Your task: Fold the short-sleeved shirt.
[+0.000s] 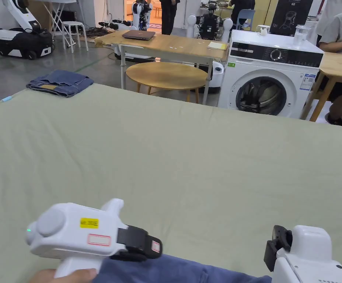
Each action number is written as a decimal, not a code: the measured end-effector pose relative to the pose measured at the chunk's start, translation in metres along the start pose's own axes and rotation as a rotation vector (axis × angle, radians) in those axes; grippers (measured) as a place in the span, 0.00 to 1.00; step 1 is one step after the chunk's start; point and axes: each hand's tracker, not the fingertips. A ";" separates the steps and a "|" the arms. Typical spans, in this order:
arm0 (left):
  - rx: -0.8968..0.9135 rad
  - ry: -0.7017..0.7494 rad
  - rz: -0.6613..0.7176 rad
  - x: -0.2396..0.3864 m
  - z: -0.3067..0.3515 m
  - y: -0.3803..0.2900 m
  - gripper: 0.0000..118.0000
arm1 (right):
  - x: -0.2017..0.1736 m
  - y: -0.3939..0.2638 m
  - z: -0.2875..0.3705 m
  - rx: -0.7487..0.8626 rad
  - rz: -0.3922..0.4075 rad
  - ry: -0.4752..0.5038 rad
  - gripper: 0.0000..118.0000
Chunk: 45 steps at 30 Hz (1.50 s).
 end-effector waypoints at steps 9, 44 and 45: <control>0.020 0.062 0.114 -0.083 0.067 -0.009 0.47 | -0.008 0.007 0.000 0.015 -0.002 0.030 0.00; 0.180 0.260 -0.008 -0.017 0.134 0.014 0.02 | 0.001 0.009 0.003 0.005 -0.020 0.046 0.00; 0.168 0.296 -0.025 -0.008 0.131 0.015 0.02 | -0.001 0.008 0.003 0.004 -0.020 0.049 0.00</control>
